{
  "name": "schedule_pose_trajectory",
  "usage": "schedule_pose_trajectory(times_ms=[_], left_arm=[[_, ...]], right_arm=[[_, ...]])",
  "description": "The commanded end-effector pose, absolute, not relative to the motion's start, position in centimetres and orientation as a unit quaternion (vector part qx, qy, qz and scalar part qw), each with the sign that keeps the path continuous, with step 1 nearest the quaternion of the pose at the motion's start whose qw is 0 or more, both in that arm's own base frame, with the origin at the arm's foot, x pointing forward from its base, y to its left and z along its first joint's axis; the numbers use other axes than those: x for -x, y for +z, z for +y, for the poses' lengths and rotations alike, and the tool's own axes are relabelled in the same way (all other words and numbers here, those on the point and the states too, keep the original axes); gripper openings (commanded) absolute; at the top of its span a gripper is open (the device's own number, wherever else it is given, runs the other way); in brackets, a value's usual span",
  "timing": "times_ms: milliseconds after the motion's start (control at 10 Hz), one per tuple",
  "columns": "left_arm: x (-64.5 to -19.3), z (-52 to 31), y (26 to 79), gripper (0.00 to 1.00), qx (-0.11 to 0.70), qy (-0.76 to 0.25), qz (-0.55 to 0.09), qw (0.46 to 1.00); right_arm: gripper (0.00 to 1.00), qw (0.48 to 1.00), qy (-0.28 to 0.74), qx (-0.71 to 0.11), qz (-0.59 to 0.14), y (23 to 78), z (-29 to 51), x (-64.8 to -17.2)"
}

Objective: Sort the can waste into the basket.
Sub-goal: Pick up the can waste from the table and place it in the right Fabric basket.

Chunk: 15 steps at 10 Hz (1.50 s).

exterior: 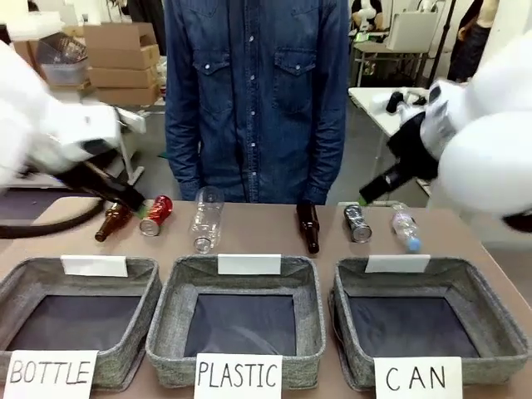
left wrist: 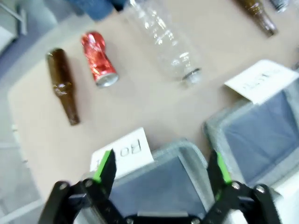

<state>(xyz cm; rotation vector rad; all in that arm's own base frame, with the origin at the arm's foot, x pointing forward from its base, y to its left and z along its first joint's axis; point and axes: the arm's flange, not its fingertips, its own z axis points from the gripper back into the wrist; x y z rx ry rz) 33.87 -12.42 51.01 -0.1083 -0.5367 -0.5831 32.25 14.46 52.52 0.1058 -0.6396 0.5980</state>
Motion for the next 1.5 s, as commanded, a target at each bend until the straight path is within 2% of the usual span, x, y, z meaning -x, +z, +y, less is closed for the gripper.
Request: schedule_pose_trajectory(times_ms=[0,100,200,300,400,500,600,700,800,900,1000,1100,1200,1300,1400], left_arm=[[-21.3,-7.9,52.9,1.00,0.082,-0.321,-0.283,0.900],[-18.6,-7.8,51.7,1.00,0.107,-0.354,-0.282,0.885],[-18.3,-9.0,49.5,1.00,0.089,-0.338,-0.295,0.889],[-25.7,-10.1,58.5,1.00,0.080,-0.321,-0.277,0.902],[-25.7,-10.1,58.5,1.00,0.080,-0.321,-0.277,0.902],[-21.9,-9.5,60.4,1.00,0.083,-0.334,-0.287,0.894],[-23.2,-8.9,60.2,1.00,0.186,-0.343,-0.213,0.896],[-24.2,-6.1,60.0,1.00,0.284,-0.336,-0.129,0.889],[-25.6,-2.7,59.7,1.00,0.398,-0.294,-0.067,0.866],[-27.1,1.0,59.0,1.00,0.506,-0.199,-0.048,0.838],[-28.2,3.2,58.3,1.00,0.591,-0.112,-0.063,0.796],[-29.2,5.0,58.3,1.00,0.641,-0.076,-0.099,0.757],[-29.8,6.7,58.4,1.00,0.681,-0.031,-0.163,0.714],[-30.1,7.8,58.1,1.00,0.695,0.019,-0.230,0.681],[-30.3,7.4,57.9,1.00,0.715,0.031,-0.261,0.648]], right_arm=[[1.00,0.895,0.312,-0.080,-0.310,49.6,13.7,-19.2],[1.00,0.893,0.317,-0.087,-0.307,47.9,15.0,-17.8],[1.00,0.893,0.319,-0.091,-0.303,45.9,16.5,-18.0],[1.00,0.894,0.314,-0.070,-0.311,57.2,16.1,-24.8],[1.00,0.894,0.314,-0.070,-0.311,57.2,16.1,-24.8],[1.00,0.892,0.324,-0.076,-0.307,57.6,18.2,-22.1],[1.00,0.877,0.288,-0.174,-0.342,56.8,16.6,-21.7],[1.00,0.870,0.201,-0.299,-0.335,55.7,12.9,-19.6],[1.00,0.847,0.132,-0.397,-0.329,54.2,9.1,-17.4],[1.00,0.817,0.078,-0.474,-0.319,52.0,5.3,-15.5],[1.00,0.787,0.035,-0.525,-0.323,49.2,2.4,-14.3],[1.00,0.770,0.016,-0.555,-0.314,46.5,0.6,-13.8],[1.00,0.752,0.005,-0.582,-0.310,44.0,-0.6,-13.6],[1.00,0.752,0.030,-0.583,-0.304,42.3,-0.5,-13.8],[1.00,0.749,0.076,-0.590,-0.292,40.5,-0.2,-14.6]])
